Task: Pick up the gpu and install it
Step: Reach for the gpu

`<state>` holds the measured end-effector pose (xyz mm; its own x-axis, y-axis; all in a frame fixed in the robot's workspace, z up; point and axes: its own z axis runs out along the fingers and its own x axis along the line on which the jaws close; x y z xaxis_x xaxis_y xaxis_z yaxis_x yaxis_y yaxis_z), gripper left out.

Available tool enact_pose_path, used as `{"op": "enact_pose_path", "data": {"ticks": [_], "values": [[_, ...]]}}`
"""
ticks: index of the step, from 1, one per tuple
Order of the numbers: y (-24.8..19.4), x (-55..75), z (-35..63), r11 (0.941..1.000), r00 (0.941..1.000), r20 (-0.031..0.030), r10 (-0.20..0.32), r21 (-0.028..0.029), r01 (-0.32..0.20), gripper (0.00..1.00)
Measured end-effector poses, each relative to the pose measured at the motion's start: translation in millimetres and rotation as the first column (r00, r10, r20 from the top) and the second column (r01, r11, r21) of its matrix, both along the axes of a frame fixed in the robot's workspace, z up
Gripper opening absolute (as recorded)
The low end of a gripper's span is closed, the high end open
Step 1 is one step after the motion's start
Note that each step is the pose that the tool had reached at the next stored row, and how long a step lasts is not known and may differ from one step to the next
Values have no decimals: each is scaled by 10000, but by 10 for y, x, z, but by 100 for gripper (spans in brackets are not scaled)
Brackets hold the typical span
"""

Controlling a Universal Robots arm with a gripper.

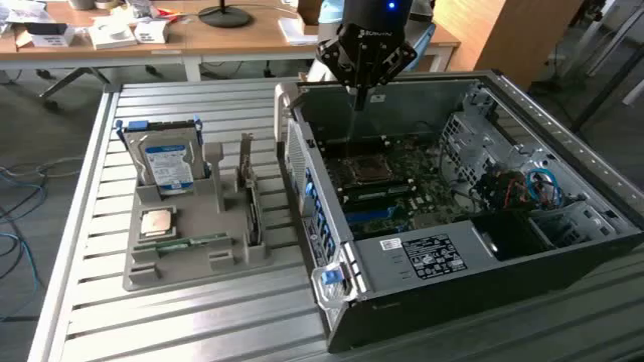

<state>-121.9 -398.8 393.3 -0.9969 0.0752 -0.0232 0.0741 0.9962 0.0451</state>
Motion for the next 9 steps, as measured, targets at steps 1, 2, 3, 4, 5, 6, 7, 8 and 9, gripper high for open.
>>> {"op": "enact_pose_path", "data": {"ticks": [1,2,3,4,5,6,7,8,9], "values": [[0,0,0,10000,10000,0,0,0,0,11],[0,0,0,10000,10000,0,-1,0,1,11],[0,0,0,10000,10000,1,0,0,0,11],[0,0,0,10000,10000,1,0,0,0,11],[0,0,0,10000,10000,0,0,0,0,11],[0,0,0,10000,10000,0,0,0,0,11],[0,0,0,10000,10000,0,-1,0,1,11],[0,0,0,10000,10000,1,0,0,0,11],[0,0,0,10000,10000,0,0,0,0,11]]}}
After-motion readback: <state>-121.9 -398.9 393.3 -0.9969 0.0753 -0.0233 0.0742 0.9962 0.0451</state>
